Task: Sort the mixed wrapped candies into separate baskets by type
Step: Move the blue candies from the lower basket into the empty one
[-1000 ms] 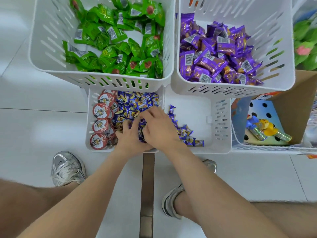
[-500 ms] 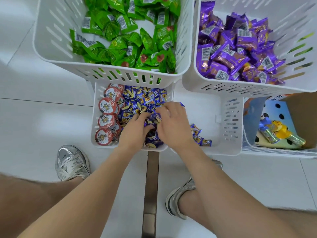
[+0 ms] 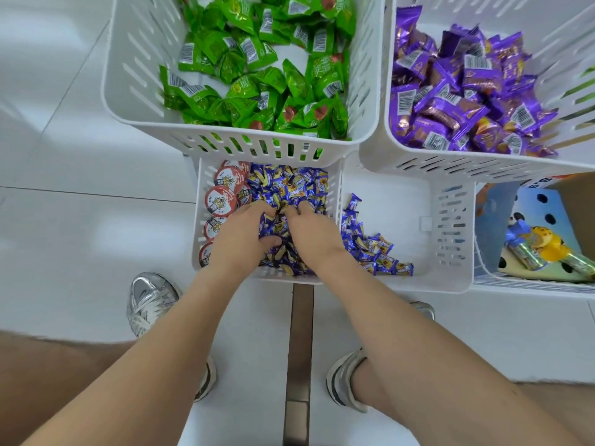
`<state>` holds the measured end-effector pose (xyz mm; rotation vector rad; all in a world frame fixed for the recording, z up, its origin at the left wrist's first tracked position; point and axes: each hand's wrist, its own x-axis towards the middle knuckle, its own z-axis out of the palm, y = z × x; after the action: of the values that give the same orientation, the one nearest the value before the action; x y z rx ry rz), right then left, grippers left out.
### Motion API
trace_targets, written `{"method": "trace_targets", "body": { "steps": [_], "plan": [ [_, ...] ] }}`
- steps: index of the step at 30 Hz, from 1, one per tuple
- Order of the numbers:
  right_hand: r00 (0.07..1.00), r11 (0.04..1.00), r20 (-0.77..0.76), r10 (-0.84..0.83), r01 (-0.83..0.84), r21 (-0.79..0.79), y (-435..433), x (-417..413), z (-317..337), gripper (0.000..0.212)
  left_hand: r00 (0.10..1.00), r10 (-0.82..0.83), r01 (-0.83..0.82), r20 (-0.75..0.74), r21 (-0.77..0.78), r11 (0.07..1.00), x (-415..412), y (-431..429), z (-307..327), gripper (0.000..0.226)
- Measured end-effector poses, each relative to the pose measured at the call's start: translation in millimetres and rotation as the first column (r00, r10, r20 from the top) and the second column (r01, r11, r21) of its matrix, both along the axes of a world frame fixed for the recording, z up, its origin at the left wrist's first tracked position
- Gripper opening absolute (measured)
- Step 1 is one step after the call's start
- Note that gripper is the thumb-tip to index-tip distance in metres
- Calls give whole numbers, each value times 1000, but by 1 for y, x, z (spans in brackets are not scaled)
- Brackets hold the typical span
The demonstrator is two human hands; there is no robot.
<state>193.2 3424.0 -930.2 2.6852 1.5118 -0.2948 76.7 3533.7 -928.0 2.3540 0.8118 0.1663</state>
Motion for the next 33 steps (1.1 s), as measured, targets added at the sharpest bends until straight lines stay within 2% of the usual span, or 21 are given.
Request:
{"method": "trace_targets", "body": {
  "steps": [3, 6, 8, 9, 11, 13, 16, 18, 20, 22, 24, 25, 26, 27, 28, 30, 32, 33],
  "plan": [
    [995, 948, -51, -88, 99, 304, -3, 9, 8, 31, 995, 81, -77, 58, -59, 995, 2, -3, -1, 44],
    [962, 768, -239, -135, 254, 589, -22, 19, 17, 22, 944, 263, -234, 200, -156, 960, 9, -17, 4, 30],
    [910, 624, -343, -232, 410, 665, -44, 24, 24, 16, 883, 392, -321, 257, -279, 905, 19, -33, 15, 24],
    [861, 557, -403, -310, 508, 657, -55, 29, 24, 12, 872, 417, -323, 258, -337, 884, 25, -44, 22, 23],
    [715, 472, -523, -464, 699, 537, -75, 42, 21, 16, 900, 326, -221, 289, -343, 913, 38, -67, 33, 23],
    [577, 464, -570, -584, 814, 349, -92, 55, 19, 33, 936, 167, -90, 310, -246, 965, 50, -88, 41, 23],
    [372, 410, -636, -677, 907, 94, -110, 71, 22, 38, 983, 45, -8, 177, -205, 979, 70, -108, 43, 23],
    [219, 300, -722, -656, 954, 16, -121, 80, 25, 30, 997, -33, 47, 65, -223, 974, 85, -116, 38, 24],
    [91, 200, -829, -551, 980, -25, -132, 90, 28, 16, 997, -83, 79, -7, -240, 968, 99, -123, 34, 32],
    [27, 157, -888, -460, 986, -51, -142, 97, 31, 7, 995, -95, 88, -17, -258, 962, 110, -129, 33, 38],
    [61, 154, -888, -455, 988, -11, -147, 101, 27, 23, 985, -169, 170, 29, -296, 940, 118, -136, 36, 29],
    [142, 195, -856, -497, 980, 49, -148, 104, 21, 40, 970, -240, 238, 31, -314, 919, 119, -138, 36, 26],
    [242, 246, -801, -548, 962, 123, -148, 104, 20, 54, 950, -311, 300, 17, -315, 900, 119, -138, 35, 31],
    [340, 308, -741, -580, 933, 187, -147, 102, 19, 58, 935, -354, 339, 5, -308, 889, 116, -137, 33, 40],
    [415, 357, -691, -593, 904, 236, -146, 99, 21, 52, 935, -354, 345, 21, -285, 894, 112, -134, 32, 42],
    [553, 410, -573, -605, 833, 371, -141, 89, 27, 36, 953, -256, 279, 164, -137, 950, 97, -127, 30, 34],
    [681, 492, -480, -554, 732, 471, -129, 75, 32, 32, 958, -100, 94, 268, 35, 995, 78, -114, 28, 27],
    [748, 558, -445, -493, 664, 498, -121, 66, 31, 30, 962, -19, -1, 271, 75, 997, 66, -105, 27, 22]
  ]
}}
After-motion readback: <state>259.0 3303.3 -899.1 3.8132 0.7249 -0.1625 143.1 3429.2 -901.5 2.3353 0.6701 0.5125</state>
